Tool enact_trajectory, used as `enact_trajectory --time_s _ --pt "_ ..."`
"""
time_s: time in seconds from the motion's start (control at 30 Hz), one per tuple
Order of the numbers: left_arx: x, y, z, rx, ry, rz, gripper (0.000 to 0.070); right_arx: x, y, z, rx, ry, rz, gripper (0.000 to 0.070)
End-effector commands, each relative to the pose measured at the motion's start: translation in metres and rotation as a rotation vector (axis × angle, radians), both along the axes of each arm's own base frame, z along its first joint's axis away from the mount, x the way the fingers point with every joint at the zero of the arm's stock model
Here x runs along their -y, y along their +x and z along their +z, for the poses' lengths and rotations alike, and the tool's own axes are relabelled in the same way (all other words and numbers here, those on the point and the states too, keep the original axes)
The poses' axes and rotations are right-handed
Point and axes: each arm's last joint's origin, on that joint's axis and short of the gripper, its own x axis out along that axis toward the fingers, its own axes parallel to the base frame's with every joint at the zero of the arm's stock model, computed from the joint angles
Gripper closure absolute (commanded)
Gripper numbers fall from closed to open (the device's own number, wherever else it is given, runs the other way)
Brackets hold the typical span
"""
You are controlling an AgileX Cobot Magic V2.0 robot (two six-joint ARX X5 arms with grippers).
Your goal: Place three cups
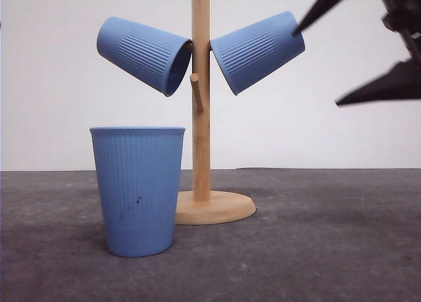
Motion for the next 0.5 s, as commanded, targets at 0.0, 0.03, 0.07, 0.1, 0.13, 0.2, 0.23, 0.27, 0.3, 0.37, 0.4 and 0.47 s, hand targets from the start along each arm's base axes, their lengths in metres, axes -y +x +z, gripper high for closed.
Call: enact_trajectory --time_s 0.0,0.03,0.07,0.1,0.13,0.2,0.23,0.27,0.3,0.37,0.4,0.47 --pt "0.001 0.001 0.002 -0.023 0.013 -0.033 0.0184 0.0 -0.003 -0.004 0.028 -0.034 0.028 0.0068" --pt "0.003 0.003 0.001 -0.056 0.023 -0.051 0.0184 0.001 -0.006 -0.007 0.014 -0.052 0.038 0.0068" --pt "0.004 0.004 0.0 -0.079 0.034 -0.067 0.0184 0.001 -0.008 -0.01 0.007 -0.068 0.05 0.0068" --pt "0.005 0.005 0.0 -0.103 0.045 -0.084 0.0184 0.002 -0.01 -0.011 -0.001 -0.081 0.059 0.0069" --pt "0.007 0.007 0.0 -0.126 0.055 -0.104 0.0184 0.002 -0.011 -0.013 -0.004 -0.101 0.068 0.0068" --pt "0.01 0.012 0.003 -0.158 0.071 -0.131 0.0184 0.003 -0.013 -0.015 -0.007 -0.131 0.074 0.0069" --pt "0.013 0.016 0.004 -0.173 0.084 -0.141 0.0184 0.003 -0.013 -0.016 -0.006 -0.146 0.075 0.0069" --pt "0.015 0.019 0.006 -0.183 0.096 -0.147 0.0185 0.003 -0.014 -0.017 -0.005 -0.157 0.072 0.0069" --pt "0.018 0.023 0.008 -0.193 0.109 -0.152 0.0184 0.004 -0.014 -0.017 -0.003 -0.165 0.072 0.0069" --pt "0.025 0.031 0.012 -0.215 0.145 -0.162 0.0185 0.004 -0.014 -0.017 0.0 -0.172 0.076 0.0069" --pt "0.029 0.035 0.013 -0.224 0.162 -0.17 0.0184 0.004 -0.014 -0.017 0.0 -0.173 0.077 0.0069" --pt "0.037 0.042 0.016 -0.244 0.197 -0.186 0.0185 0.004 -0.014 -0.017 0.003 -0.175 0.08 0.0069"
